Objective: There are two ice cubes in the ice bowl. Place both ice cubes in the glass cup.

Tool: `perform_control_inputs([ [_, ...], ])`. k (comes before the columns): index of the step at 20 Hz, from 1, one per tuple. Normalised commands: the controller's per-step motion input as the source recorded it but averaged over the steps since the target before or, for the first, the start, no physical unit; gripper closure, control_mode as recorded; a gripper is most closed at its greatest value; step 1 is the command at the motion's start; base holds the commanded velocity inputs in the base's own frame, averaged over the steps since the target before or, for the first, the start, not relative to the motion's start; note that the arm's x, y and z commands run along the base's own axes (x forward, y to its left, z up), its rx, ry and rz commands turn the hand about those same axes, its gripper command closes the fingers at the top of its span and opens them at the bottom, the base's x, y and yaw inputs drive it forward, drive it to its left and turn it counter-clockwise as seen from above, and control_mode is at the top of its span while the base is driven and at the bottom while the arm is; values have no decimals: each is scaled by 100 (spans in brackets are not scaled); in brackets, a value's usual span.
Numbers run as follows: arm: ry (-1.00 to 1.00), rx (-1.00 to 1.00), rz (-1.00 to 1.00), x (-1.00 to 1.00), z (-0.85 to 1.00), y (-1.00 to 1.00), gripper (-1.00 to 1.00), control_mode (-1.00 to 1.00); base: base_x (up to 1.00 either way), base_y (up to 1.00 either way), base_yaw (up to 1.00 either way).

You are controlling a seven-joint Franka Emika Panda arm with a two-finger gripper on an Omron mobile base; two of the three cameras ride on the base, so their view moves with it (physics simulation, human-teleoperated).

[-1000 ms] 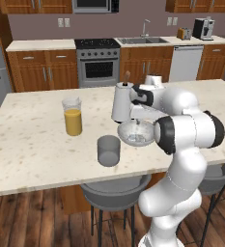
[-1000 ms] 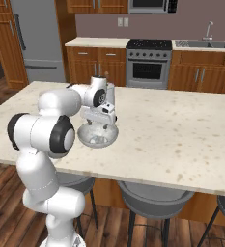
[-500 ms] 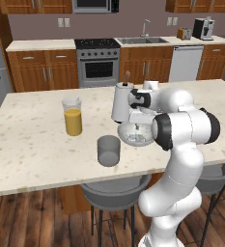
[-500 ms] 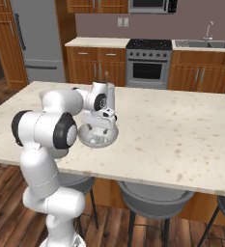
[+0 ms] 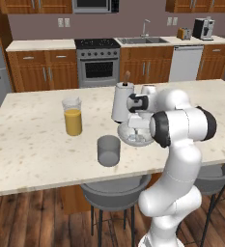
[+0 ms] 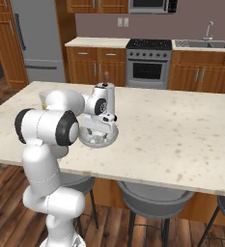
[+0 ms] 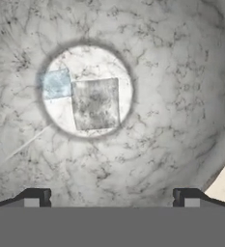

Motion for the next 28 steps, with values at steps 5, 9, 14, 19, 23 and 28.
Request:
perform_control_inputs([
  [5,0,0,0,0,-22,0,-100,-100,0,0,0],
  [9,0,0,1,3,-18,0,-100,-100,0,0,0],
  [14,0,-1,0,19,-11,0,-100,-100,0,0,0],
  [19,0,-2,0,29,-11,1,-100,-100,0,0,0],
  [23,0,-3,0,19,-14,2,-100,-100,0,0,0],
  [28,0,-1,2,0,-23,0,-100,-100,0,0,0],
])
